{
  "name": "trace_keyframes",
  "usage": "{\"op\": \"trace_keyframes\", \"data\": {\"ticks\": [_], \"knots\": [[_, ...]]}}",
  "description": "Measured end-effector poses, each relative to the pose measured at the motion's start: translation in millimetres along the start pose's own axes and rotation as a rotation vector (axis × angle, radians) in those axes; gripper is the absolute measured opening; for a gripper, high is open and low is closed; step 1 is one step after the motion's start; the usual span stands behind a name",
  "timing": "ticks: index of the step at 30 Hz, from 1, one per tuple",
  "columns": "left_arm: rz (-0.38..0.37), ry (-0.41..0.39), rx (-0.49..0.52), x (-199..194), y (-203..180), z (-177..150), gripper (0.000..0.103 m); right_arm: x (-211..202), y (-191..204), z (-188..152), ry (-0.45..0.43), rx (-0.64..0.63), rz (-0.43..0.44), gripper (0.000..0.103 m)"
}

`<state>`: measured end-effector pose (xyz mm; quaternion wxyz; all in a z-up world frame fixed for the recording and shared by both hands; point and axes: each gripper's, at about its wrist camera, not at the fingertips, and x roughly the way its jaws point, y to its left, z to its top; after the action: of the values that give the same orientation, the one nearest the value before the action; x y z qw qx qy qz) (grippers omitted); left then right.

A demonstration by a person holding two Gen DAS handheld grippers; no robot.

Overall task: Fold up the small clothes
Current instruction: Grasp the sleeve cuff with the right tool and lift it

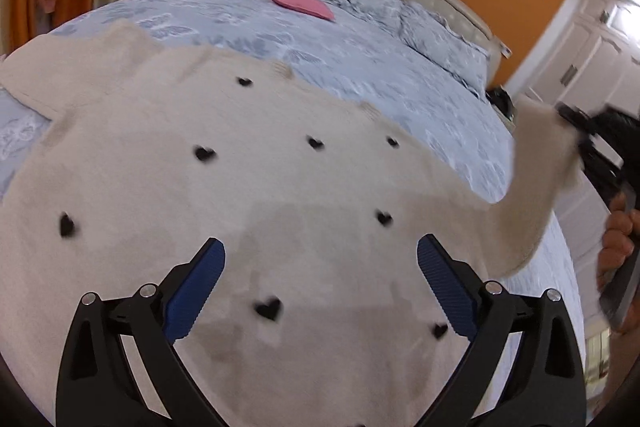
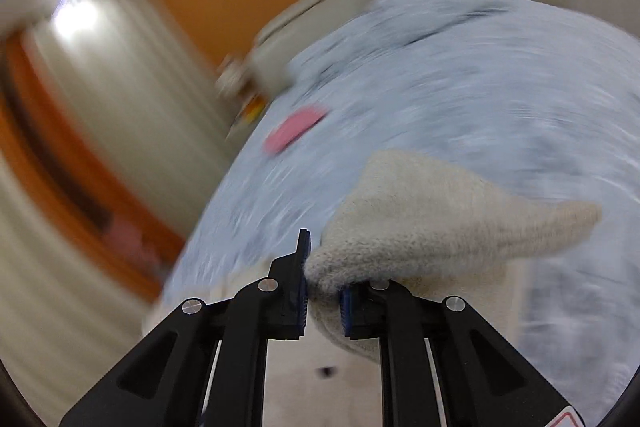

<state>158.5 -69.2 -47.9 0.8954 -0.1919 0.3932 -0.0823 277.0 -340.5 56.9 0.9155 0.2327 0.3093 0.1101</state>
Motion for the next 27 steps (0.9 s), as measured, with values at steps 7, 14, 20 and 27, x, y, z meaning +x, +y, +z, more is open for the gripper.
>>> {"op": "trace_keyframes", "data": {"ticks": [7, 14, 20, 27], "knots": [[0.046, -0.02, -0.003, 0.7, 34.4, 28.4, 0.098, 152.2, 123.2, -102.4, 0.415, -0.342, -0.075, 0.025], [0.1, 0.037, -0.107, 6.5, 73.5, 34.6, 0.098, 114.2, 67.1, -96.0, 0.328, -0.276, -0.132, 0.061], [0.094, 0.063, -0.162, 14.7, 79.3, 33.4, 0.098, 137.8, 30.5, -88.2, 0.398, -0.082, -0.109, 0.061], [0.083, 0.067, -0.171, 16.8, 81.2, 32.2, 0.098, 197.3, 31.5, -81.9, 0.412, 0.168, -0.01, 0.014]]}}
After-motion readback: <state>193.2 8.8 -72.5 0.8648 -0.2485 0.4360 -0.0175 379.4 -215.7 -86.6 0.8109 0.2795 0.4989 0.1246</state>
